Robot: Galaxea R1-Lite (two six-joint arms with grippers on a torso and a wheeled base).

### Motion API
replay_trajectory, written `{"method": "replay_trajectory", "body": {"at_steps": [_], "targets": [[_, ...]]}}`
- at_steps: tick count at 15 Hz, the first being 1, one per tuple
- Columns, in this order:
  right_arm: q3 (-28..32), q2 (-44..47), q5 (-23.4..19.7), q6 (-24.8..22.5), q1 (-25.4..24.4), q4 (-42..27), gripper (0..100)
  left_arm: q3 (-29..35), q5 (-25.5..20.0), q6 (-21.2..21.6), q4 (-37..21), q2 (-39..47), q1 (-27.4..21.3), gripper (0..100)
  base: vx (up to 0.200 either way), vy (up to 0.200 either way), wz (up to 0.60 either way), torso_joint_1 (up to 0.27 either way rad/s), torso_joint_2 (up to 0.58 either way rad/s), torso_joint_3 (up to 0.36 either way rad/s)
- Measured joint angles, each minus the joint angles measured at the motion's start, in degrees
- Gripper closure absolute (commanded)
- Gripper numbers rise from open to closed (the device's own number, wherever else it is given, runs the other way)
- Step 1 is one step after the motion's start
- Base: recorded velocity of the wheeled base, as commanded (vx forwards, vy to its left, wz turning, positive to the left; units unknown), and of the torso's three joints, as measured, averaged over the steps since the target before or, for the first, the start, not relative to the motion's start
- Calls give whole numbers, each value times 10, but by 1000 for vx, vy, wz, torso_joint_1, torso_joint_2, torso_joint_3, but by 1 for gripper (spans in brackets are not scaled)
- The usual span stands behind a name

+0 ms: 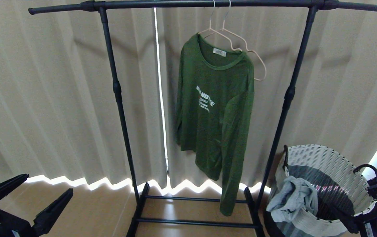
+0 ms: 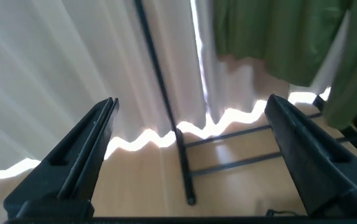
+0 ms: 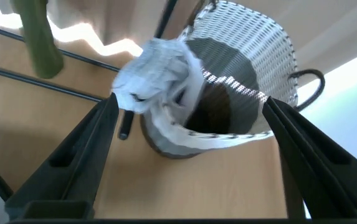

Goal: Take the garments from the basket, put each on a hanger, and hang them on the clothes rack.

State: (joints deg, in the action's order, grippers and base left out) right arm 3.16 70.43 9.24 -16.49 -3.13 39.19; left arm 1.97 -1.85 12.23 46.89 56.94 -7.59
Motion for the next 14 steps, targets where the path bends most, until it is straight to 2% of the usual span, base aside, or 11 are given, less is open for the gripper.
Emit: {"method": "replay_trajectory", "body": {"at_steps": [10, 14], "targets": [[-5, -1, 2, 0, 2, -2, 0, -1, -1, -4, -1, 6, -18, 0, 0, 0, 0, 0, 0, 0], [-13, 0, 3, -1, 2, -6, 0, -1, -1, -5, -1, 14, -21, 0, 200, 0, 0, -2, 1, 0]]}}
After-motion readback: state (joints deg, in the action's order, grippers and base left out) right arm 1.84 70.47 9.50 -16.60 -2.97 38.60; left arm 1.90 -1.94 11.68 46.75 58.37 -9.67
